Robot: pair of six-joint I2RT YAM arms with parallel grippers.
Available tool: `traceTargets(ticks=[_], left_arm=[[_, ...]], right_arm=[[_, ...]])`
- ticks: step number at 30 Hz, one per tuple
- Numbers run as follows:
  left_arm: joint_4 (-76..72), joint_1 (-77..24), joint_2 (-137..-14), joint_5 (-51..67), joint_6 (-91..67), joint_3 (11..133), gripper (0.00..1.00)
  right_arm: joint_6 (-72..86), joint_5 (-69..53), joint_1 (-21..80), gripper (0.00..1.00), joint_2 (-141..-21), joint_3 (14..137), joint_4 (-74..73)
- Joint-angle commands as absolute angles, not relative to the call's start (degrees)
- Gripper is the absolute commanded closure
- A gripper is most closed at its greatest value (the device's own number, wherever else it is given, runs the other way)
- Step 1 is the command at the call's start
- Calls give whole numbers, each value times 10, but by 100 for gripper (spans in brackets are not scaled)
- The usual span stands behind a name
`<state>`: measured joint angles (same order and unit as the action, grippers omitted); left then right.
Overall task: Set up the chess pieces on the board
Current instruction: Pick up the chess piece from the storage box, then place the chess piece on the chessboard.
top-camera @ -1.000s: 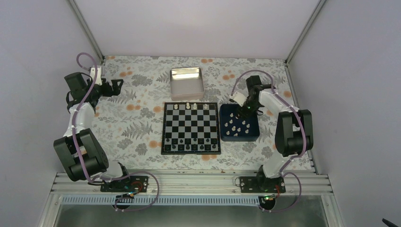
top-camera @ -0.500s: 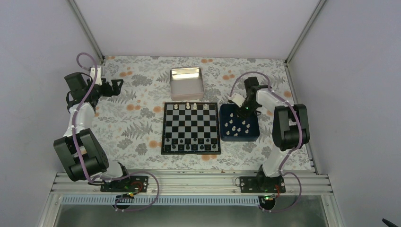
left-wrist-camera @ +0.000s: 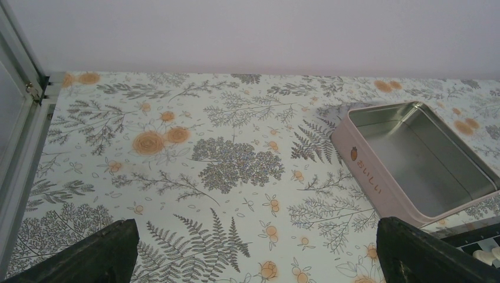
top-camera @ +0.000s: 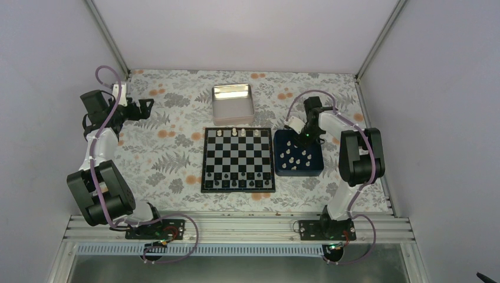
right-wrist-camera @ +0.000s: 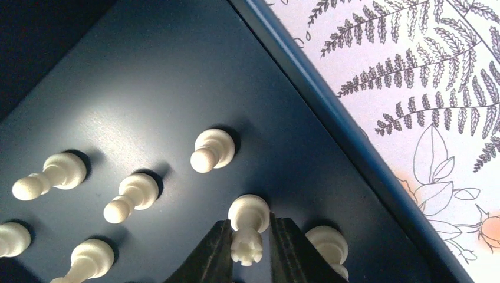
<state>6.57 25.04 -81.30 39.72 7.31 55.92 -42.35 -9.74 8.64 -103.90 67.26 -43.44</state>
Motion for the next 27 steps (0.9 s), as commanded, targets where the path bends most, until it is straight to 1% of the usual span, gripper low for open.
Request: traceTargets(ticks=[1,4,9,14,20,27], left_arm=[[64,256,-817,416,85,555,0],[64,256,-817,416,84,555,0],[64,256,-817,416,83,555,0],[64,256,-815,416,83,555,0],[66,256,-813,413,84,557,0],[65,261,-810,415,83,556,0]], right_arm=[[-424,-102,92,85,-1036,675,-432],[-426,-107,92,90,-1025,691,-451],[-422,-104,109,92,-1000,734,-496],[-408,-107,170,93,-995,810,-534],[-399,-99,233,92,-1047,902,-553],[-402,-93,252,92,-1124,963,-551]])
